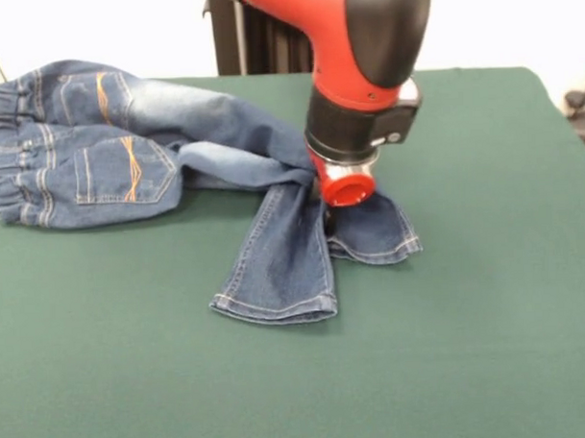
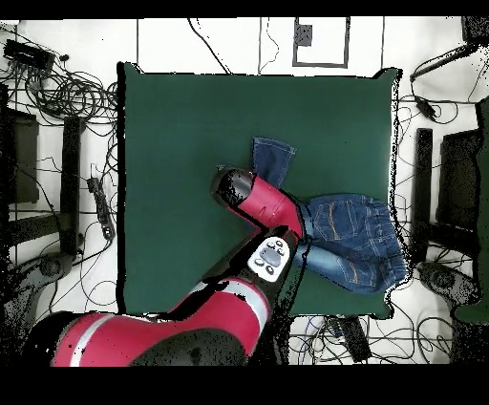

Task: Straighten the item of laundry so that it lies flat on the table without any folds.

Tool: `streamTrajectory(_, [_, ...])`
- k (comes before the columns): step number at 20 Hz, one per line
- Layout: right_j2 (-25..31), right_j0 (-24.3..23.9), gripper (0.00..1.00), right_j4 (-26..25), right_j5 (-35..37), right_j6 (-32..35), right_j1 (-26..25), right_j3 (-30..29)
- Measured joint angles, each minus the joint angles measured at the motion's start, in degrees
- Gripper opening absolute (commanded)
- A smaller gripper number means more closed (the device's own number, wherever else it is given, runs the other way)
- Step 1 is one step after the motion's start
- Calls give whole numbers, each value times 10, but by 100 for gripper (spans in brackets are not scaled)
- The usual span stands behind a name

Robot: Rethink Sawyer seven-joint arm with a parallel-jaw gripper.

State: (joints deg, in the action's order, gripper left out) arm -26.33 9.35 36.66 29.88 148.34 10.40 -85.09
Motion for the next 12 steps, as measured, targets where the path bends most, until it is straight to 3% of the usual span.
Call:
streamTrajectory(9, [46,-24,100,-45,-3,0,55,-57])
streamTrajectory(12, [48,-5,100,-107,-25,0,81,-80])
